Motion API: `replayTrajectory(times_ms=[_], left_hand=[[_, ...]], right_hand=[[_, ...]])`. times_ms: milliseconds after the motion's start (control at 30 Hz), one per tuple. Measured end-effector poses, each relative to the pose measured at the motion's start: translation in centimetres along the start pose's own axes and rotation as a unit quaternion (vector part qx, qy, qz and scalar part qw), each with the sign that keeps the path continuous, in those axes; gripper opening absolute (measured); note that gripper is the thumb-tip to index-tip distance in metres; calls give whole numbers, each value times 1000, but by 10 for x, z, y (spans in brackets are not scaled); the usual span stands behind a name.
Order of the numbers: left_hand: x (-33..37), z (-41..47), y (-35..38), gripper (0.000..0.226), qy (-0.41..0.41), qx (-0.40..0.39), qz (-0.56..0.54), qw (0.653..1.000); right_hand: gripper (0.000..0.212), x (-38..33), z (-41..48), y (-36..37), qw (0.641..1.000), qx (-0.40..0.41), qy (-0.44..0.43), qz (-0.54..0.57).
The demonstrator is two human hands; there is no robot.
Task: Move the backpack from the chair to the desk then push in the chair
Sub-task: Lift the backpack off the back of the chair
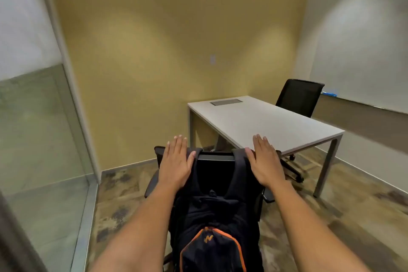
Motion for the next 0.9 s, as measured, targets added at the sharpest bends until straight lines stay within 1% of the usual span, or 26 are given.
replayTrajectory(times_ms=[133,233,467,567,633,700,800,900], left_hand=[[-1,-9,14,60,3,-13,5,1000],[-2,-14,22,59,6,-11,-12,1000],[-1,-13,23,50,-20,37,-62,997],[1,-10,19,45,-37,55,-81,994],[3,-3,14,40,-56,58,-68,994],[5,10,9,42,-64,30,-29,997],[7,30,4,49,-59,-30,13,998],[9,36,11,53,-61,-77,28,995]], right_hand=[[64,6,-8,12,1000,-21,8,-11],[62,10,-14,21,1000,-25,10,-1],[51,9,-19,23,998,61,4,-3],[47,4,-13,21,997,63,27,-21],[48,1,-8,21,997,55,42,-46],[49,-2,-2,22,996,41,54,-53],[52,-9,8,25,997,18,71,-32],[62,-15,19,25,994,-21,105,-17]])
Point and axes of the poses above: each hand's wrist, its own z-axis towards the middle knuckle, its own y-axis out of the palm, x = y × z, the point moved 3 cm from there along z, towards the middle knuckle, and after that the axes turned 11 degrees about z, right-handed, at the moved point
